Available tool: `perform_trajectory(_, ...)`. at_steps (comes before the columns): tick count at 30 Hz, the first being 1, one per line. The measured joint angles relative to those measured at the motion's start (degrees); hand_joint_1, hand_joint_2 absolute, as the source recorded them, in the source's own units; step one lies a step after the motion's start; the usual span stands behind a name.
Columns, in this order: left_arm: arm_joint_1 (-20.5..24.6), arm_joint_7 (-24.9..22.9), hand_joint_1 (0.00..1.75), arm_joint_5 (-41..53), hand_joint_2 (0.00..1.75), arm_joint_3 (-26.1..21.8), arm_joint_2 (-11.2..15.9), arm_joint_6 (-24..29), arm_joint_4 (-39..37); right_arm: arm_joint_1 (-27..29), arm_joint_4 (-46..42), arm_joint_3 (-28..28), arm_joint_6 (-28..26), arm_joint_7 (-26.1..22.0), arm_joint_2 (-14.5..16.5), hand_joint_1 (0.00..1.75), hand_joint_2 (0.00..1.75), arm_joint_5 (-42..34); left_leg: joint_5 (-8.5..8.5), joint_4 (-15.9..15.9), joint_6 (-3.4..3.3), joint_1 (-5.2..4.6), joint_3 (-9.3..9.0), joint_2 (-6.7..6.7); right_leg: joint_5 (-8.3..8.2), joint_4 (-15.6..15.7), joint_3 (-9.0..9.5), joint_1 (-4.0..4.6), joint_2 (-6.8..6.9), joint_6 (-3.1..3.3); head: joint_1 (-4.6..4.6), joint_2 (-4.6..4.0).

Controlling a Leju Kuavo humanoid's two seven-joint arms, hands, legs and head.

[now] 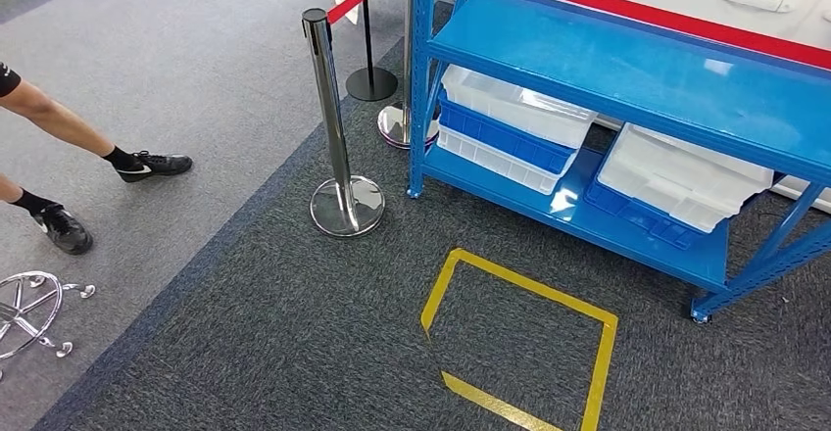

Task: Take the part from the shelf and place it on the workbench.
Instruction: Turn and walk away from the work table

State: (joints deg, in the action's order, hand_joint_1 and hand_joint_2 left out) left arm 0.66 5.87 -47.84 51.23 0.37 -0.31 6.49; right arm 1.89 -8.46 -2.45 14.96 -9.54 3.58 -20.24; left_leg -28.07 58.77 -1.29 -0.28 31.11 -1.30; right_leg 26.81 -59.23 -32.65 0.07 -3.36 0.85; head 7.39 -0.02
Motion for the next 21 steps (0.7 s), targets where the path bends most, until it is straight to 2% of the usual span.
perform_trajectory(6,0.0,0.1,0.00,0.2,0.00,0.0,0.0,0.0,0.0,0.0,0.0,0.0,-0.7,0.2,0.0,0.00,0.00,0.0,-0.01,0.0,0.00,0.01,-0.01,0.00,0.10,0.0,-0.03,0.01,0.01,-0.27,0.00,0.00)
perform_trajectory(21,0.0,0.1,0.00,0.2,0.00,0.0,0.0,-0.3,0.0,-0.5,0.0,0.0,-3.0,2.9,0.0,0.00,0.00,-0.8,0.00,-0.2,0.01,0.10,-0.16,0.00,0.11,-0.1,-0.04,0.10,0.01,-0.26,0.00,0.00)
